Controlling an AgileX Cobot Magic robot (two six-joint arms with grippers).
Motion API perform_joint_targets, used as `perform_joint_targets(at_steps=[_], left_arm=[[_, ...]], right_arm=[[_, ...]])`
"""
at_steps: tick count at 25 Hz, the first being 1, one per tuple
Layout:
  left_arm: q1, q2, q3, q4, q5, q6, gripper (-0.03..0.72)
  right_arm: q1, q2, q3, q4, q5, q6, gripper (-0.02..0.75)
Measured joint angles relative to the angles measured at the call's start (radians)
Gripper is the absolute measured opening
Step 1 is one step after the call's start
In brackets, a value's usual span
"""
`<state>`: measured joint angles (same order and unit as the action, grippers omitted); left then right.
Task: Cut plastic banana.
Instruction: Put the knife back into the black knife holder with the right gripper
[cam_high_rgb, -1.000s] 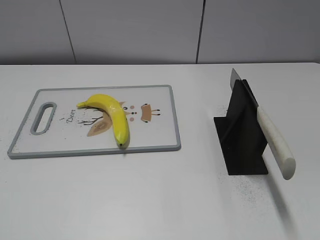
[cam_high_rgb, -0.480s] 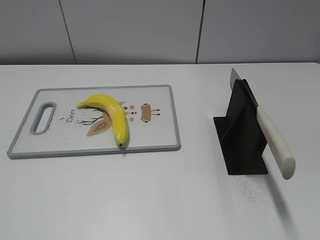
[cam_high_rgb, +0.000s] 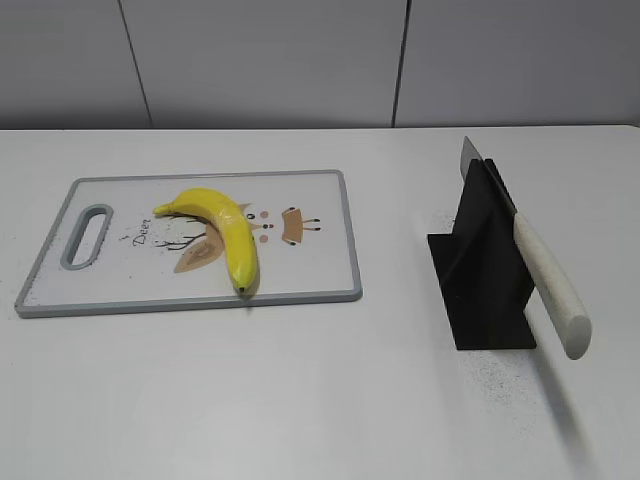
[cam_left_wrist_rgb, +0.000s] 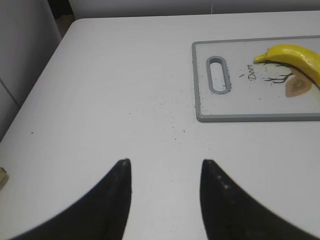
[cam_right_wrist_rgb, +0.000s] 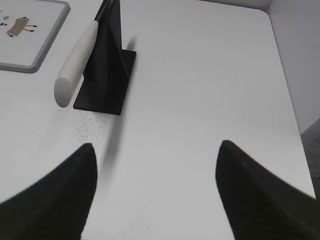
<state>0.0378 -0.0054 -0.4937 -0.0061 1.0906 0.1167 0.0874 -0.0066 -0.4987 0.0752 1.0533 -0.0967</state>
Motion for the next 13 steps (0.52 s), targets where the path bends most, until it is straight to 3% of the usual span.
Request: perform_joint_targets(at_steps=[13], left_arm=[[0.000, 0.000, 0.000, -0.002, 0.000, 0.000, 0.498]], right_arm=[[-0.001, 0.000, 0.000, 0.000, 0.000, 0.000, 0.579]])
